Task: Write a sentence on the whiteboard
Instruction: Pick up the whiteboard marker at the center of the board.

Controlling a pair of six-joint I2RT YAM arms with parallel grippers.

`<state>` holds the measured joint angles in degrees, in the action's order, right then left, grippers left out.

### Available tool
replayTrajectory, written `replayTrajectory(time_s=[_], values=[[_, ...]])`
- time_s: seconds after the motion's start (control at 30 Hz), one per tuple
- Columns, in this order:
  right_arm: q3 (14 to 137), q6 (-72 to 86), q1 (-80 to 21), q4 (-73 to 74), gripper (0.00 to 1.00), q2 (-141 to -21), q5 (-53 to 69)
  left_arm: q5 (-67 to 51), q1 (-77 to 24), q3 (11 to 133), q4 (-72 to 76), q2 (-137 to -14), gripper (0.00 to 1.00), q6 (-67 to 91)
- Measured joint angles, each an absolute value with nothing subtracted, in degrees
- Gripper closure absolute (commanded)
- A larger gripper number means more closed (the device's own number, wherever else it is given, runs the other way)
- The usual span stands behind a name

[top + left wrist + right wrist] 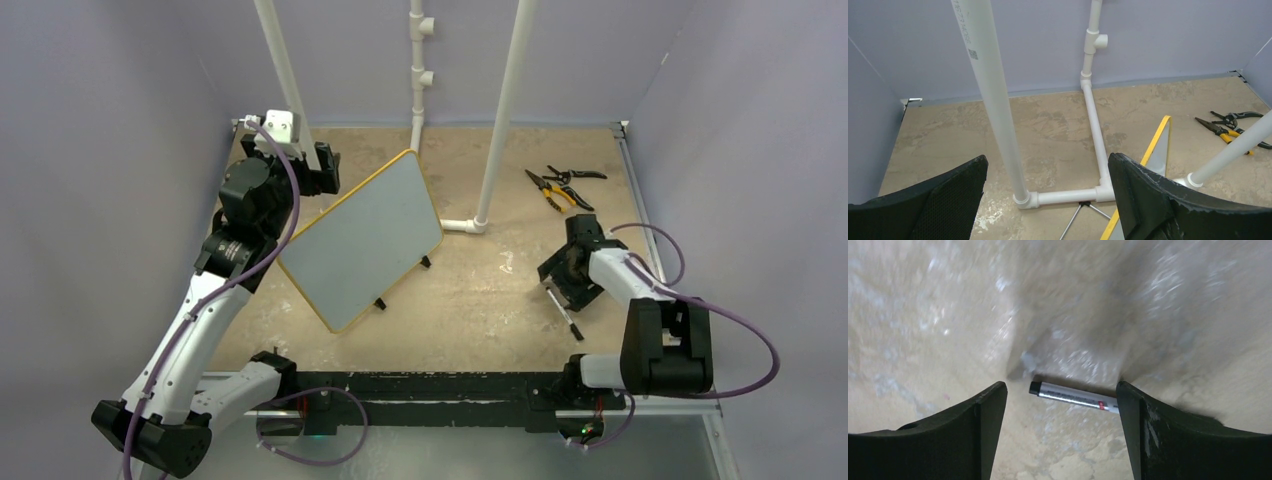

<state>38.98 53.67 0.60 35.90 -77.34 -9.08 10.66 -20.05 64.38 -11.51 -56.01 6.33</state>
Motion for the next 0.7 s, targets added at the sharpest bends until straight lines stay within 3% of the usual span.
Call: replayTrajectory(time_s=[0.23,0.7], values=[[39.03,56.38,-6.28,36.51,0.22,-77.28,-7.94,10.41,-20.1,64.1,-11.49,-55.94,0.1,6.35],[43.24,60.55,-11.55,47.68,0.18,-74.7,-9.89,10.07,-21.1,64.1,-11.33,-55.29,0.1,6.37]])
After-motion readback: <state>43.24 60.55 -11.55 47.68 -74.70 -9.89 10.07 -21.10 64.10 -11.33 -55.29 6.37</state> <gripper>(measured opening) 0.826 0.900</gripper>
